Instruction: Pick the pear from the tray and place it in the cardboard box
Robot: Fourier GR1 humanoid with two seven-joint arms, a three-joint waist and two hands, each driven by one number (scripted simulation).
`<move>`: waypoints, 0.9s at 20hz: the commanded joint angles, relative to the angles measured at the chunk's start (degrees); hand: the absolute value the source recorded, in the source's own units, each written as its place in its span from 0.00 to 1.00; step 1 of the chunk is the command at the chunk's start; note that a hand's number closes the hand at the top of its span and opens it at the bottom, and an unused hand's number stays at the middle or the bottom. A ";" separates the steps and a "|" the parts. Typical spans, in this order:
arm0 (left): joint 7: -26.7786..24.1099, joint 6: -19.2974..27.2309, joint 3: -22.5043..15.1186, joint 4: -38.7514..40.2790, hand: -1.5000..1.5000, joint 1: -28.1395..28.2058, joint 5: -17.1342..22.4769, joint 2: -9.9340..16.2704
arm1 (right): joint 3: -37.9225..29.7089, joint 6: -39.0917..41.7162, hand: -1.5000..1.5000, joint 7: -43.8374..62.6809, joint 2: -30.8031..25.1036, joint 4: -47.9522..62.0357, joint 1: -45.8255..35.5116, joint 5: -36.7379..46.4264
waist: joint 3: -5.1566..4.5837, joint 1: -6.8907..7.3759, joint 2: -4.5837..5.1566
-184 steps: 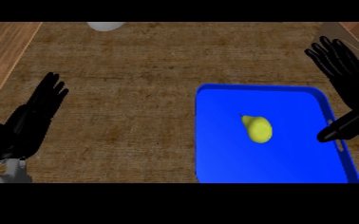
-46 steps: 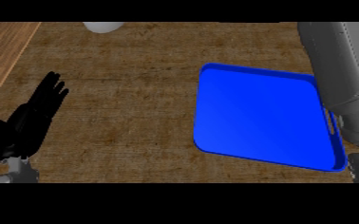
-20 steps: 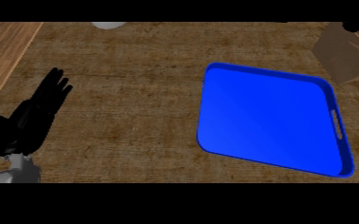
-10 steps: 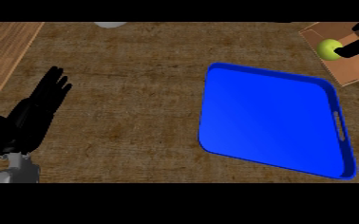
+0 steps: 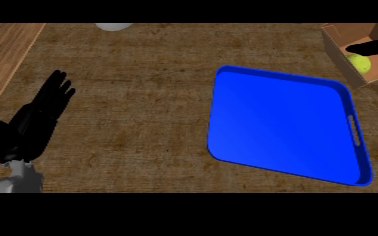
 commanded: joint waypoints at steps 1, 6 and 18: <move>1.01 1.39 -0.81 -0.44 0.50 -0.47 -0.83 -0.94 | -6.80 -4.15 0.00 -3.34 -0.36 -2.66 -0.97 -7.21 | 0.03 -0.31 -0.13; -0.16 -0.56 1.34 0.36 0.50 0.30 0.52 1.02 | -13.88 -2.74 0.00 -10.62 -2.83 -3.79 3.55 -15.68 | -0.05 -1.03 -0.28; -0.34 0.74 1.20 -0.88 0.50 2.66 -0.69 -0.34 | -16.12 12.02 0.00 -14.87 -12.80 -6.67 12.84 -24.80 | -0.18 -1.74 -0.87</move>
